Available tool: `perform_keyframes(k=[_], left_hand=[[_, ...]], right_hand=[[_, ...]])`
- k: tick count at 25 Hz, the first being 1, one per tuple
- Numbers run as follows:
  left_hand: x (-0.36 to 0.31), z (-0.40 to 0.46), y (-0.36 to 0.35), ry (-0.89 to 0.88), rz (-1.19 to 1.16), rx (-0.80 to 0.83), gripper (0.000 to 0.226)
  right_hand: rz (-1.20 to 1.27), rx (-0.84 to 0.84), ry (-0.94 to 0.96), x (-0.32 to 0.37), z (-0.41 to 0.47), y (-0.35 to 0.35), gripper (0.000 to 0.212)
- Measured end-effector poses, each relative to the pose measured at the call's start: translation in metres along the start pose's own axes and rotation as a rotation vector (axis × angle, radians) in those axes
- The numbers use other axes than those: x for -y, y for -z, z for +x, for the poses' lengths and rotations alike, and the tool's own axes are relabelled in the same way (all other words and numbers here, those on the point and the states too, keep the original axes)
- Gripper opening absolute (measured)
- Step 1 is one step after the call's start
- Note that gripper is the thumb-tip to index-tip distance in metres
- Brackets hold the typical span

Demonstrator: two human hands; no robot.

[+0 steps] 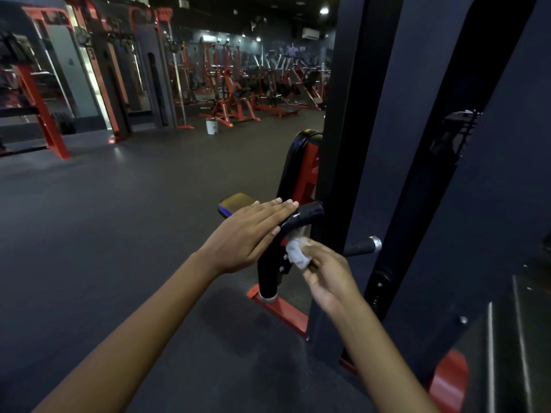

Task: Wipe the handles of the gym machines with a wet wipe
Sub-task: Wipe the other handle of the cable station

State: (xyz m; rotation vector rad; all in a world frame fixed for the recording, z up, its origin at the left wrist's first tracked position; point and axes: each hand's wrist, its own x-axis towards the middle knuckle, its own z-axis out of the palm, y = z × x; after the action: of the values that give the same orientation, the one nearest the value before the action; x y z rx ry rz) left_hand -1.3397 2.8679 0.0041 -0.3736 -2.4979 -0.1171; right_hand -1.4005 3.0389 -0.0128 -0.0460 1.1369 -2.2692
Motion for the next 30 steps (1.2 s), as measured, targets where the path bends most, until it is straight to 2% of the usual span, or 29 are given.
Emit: perform_keyframes(k=[2,4,10,14,17,19,22,30], left_hand=[[-0.003,0.005,0.002,-0.024,-0.001,-0.059,0.045],[-0.008,0.015,0.004,-0.063,0.034,-0.120,0.041],[-0.048,0.043,-0.020,-0.031,0.091,-0.194,0.050],[-0.057,0.051,-0.035,0.082,0.343,-0.248,0.057],[-0.072,0.058,-0.053,0.146,0.514,-0.248,0.060],[-0.082,0.063,-0.064,0.210,0.575,-0.216,0.063],[-0.091,0.066,-0.072,0.304,0.644,-0.168,0.067],[-0.102,0.067,-0.079,0.400,0.739,-0.157,0.073]], right_hand=[[-0.267,-0.050,0.122,-0.001,-0.006,0.019,0.022],[-0.414,-0.100,0.266,-0.001,-0.008,0.037,0.024],[-0.511,-0.225,0.558,0.019,0.005,0.080,0.021],[-0.748,-0.240,0.747,0.029,0.025,0.105,0.026],[-0.980,-0.087,0.970,0.033,0.042,0.117,0.034],[-1.123,0.081,1.028,0.033,0.055,0.120,0.037],[-1.379,0.225,1.070,0.032,0.069,0.124,0.040],[-1.439,0.429,1.202,0.049,0.081,0.131,0.045]])
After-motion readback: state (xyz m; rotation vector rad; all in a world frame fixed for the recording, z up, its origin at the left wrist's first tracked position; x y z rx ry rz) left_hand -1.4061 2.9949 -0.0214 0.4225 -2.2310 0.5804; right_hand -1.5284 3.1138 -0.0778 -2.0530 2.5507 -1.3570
